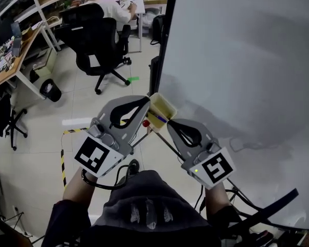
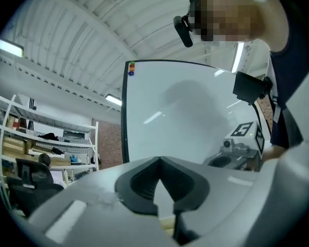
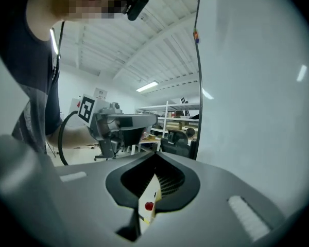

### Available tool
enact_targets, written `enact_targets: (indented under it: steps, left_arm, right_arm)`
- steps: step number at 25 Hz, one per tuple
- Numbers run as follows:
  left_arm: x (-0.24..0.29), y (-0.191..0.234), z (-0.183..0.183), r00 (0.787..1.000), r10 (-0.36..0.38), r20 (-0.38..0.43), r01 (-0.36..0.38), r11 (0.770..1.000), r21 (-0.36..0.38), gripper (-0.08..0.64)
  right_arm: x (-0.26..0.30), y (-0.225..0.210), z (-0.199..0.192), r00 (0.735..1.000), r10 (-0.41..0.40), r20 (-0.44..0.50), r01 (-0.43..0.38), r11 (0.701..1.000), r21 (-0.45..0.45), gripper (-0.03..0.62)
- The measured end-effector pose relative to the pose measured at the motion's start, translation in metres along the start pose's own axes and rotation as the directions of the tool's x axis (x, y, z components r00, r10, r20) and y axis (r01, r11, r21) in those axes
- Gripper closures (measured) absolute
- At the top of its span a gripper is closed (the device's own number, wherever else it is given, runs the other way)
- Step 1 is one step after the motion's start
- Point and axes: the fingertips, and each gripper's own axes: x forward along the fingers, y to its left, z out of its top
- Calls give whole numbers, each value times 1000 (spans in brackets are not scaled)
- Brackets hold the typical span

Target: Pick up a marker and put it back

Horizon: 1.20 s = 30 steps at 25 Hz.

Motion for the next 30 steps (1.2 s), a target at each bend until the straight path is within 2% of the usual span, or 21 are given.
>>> enact_targets:
  steps: [5, 12, 17, 22, 26, 30]
  left_arm:
    - [-14, -29, 17, 1000, 7, -15, -6, 1000, 25, 554]
    - [-32, -54, 17, 997, -11, -82, 7, 999, -47, 554]
    - [-57, -58, 7, 987, -62, -152, 49, 995, -88, 554]
    - [-95, -62, 17, 988, -92, -122, 76, 989, -126, 554]
    - [-145, -60, 23, 989, -100, -113, 86, 988, -126, 554]
    - [-198, -59, 28, 986, -122, -111, 106, 985, -137, 554]
  right_arm:
    - [-20, 8, 15, 999, 11, 41, -11, 1000, 1, 591]
    - [-30, 9, 17, 998, 20, 56, -22, 999, 35, 591]
    - [-22, 26, 18, 999, 26, 46, -27, 999, 35, 591]
    - [-9, 62, 26, 999, 26, 32, -27, 1000, 16, 591]
    - [1, 100, 33, 999, -33, 24, 33, 999, -4, 591]
    - [8, 145, 42, 999, -51, 10, 51, 999, -12, 591]
